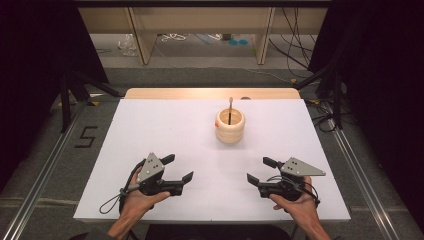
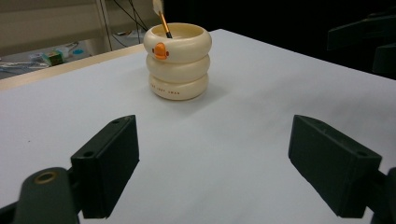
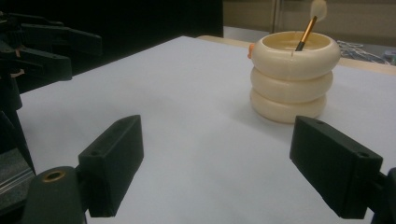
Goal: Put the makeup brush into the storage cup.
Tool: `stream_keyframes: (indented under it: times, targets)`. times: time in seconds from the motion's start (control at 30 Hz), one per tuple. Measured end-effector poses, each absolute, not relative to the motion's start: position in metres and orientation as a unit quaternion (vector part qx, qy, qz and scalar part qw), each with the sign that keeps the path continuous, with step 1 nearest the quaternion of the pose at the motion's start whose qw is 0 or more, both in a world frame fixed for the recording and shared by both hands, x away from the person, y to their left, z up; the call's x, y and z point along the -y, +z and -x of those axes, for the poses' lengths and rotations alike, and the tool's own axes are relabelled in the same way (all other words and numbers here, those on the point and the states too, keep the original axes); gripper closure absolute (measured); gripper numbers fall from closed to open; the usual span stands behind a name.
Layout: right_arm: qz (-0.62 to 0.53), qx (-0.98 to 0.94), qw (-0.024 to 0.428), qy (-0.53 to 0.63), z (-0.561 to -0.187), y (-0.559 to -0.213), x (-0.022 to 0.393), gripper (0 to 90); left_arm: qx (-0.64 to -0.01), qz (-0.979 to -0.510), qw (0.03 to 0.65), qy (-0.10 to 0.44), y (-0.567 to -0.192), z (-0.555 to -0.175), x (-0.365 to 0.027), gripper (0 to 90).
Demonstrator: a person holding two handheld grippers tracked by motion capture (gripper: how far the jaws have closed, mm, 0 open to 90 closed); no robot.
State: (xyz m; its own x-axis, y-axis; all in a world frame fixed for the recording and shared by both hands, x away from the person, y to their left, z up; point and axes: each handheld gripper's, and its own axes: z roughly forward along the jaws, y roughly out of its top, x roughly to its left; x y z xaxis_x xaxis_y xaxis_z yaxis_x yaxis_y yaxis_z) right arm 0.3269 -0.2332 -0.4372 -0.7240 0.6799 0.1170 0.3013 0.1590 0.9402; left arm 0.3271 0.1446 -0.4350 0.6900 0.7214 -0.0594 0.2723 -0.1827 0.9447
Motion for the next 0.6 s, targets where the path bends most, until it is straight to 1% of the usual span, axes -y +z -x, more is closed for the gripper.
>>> stream_keyframes:
  times: [0.6]
  targets:
    - [-0.331,-0.745,0.173,0.553,-0.3258,-0.436,0.2332,18.3,-0.338,-0.738,0.545,0.209,-0.4347,-0.328,-0.1449,16.1]
